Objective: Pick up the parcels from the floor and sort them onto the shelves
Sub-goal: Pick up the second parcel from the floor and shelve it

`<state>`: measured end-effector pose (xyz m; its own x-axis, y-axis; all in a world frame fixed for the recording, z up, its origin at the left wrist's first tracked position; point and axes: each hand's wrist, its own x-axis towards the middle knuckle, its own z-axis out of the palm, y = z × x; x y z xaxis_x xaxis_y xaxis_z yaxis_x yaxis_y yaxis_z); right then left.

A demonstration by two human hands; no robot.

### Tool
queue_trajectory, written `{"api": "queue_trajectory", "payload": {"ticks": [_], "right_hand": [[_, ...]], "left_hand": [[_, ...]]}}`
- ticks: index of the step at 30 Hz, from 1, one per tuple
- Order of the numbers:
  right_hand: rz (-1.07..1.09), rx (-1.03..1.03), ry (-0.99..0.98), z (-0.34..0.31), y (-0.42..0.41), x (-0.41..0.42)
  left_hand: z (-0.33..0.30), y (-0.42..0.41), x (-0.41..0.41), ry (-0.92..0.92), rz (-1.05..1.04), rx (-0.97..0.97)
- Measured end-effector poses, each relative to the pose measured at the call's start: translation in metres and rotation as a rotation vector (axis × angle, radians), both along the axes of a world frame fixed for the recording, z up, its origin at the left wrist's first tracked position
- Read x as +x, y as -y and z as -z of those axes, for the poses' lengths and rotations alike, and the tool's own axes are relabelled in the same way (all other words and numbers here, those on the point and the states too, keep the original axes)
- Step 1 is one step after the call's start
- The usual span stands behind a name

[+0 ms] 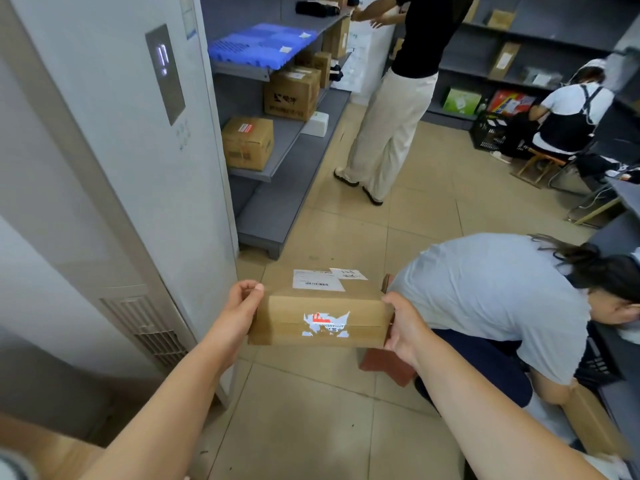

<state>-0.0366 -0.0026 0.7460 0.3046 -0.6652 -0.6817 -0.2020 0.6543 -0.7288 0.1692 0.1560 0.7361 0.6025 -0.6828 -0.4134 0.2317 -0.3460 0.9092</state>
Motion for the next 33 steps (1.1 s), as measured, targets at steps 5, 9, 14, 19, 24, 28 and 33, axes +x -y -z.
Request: {"api": "queue_trajectory", "payload": {"ticks": [5,9,14,19,24,28,33], "right_hand": [[0.057,-0.034,0.089,-0.005,0.0,0.008],[0.068,-0.101,0.156,-0.011,0.002,0.012],[0.058,-0.18,0.229,-0.007,0.01,0.017],[-0.04,-0.222,0.267,-0.006,0.02,0.019],[-0.084,-0.257,0.238,-0.002,0.034,0.026],[-0.176,-0.346,0.131,-0.006,0.049,0.039],[-0.339,-0.477,0.047,-0.02,0.079,0.05]], "left_hand": [[-0.005,0.0,0.01,-0.035,0.026,-0.056],[-0.007,0.002,0.013,-0.035,0.017,-0.091],[-0.011,0.01,0.017,-0.07,0.013,-0.086],[-0.011,0.013,0.024,-0.011,0.025,-0.121],[-0.017,0.019,0.021,0.07,0.013,-0.149],[-0.019,0.025,0.019,0.056,-0.023,-0.167],[-0.021,0.04,0.014,0.077,-0.075,-0.165]]}}
